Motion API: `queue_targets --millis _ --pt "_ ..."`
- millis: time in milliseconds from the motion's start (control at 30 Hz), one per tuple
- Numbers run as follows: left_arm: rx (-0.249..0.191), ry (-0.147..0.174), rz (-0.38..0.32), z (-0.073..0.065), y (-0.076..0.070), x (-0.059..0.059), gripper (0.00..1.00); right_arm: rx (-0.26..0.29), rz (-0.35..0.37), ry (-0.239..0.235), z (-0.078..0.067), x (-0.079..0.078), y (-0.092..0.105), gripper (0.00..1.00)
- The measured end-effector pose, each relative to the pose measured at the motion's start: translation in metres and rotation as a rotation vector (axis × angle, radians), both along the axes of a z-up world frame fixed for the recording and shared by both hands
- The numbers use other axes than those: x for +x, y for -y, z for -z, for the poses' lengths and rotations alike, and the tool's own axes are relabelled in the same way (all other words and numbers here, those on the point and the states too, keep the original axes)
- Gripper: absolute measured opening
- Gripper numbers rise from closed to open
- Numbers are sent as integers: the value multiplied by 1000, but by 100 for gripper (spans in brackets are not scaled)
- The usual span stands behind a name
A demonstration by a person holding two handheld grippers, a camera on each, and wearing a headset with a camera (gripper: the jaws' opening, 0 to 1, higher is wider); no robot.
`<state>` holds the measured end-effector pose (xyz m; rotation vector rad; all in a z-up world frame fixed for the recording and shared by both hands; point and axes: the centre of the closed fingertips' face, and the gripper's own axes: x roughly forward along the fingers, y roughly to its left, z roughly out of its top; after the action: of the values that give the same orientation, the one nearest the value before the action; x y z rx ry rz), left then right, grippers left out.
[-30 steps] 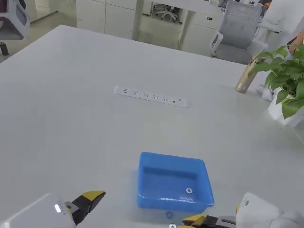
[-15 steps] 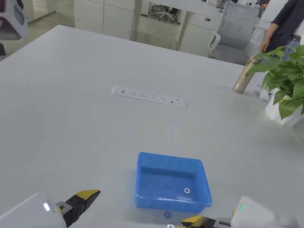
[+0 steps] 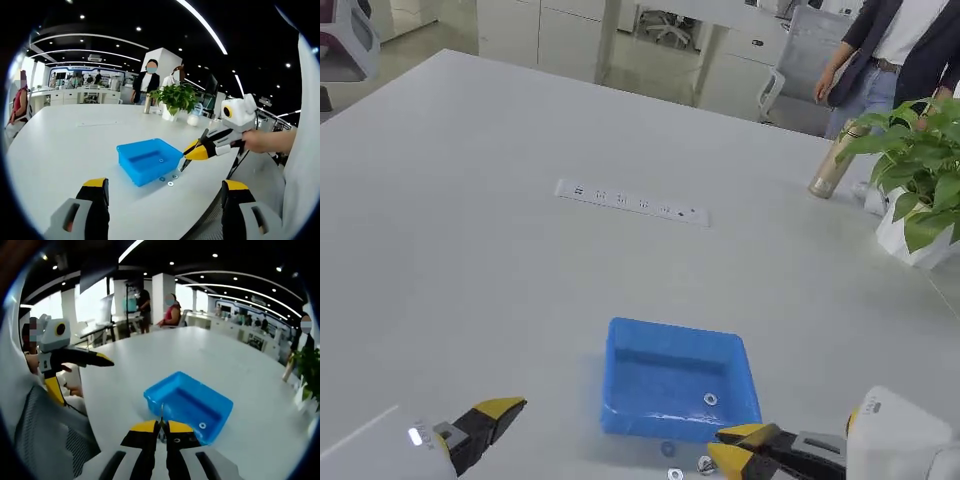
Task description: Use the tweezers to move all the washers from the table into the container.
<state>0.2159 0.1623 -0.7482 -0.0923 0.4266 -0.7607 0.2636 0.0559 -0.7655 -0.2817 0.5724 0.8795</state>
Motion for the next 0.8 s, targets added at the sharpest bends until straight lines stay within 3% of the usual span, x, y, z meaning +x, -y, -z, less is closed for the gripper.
queue_targets --millis 167,333,533,667,800 --pt "-26 -1 -21 -3 -3 1 95 19 4 26 -17 9 0 3" --pt "-24 3 -30 -4 -5 2 95 47 22 37 -27 20 -1 3" --pt "-16 9 -20 -6 -5 2 94 55 47 50 -27 44 -1 3" --pt "-12 10 -17 -7 -6 2 94 75 74 34 -24 60 -3 3" --pt "-20 6 -19 -7 -6 1 94 190 140 -19 -24 75 -4 3"
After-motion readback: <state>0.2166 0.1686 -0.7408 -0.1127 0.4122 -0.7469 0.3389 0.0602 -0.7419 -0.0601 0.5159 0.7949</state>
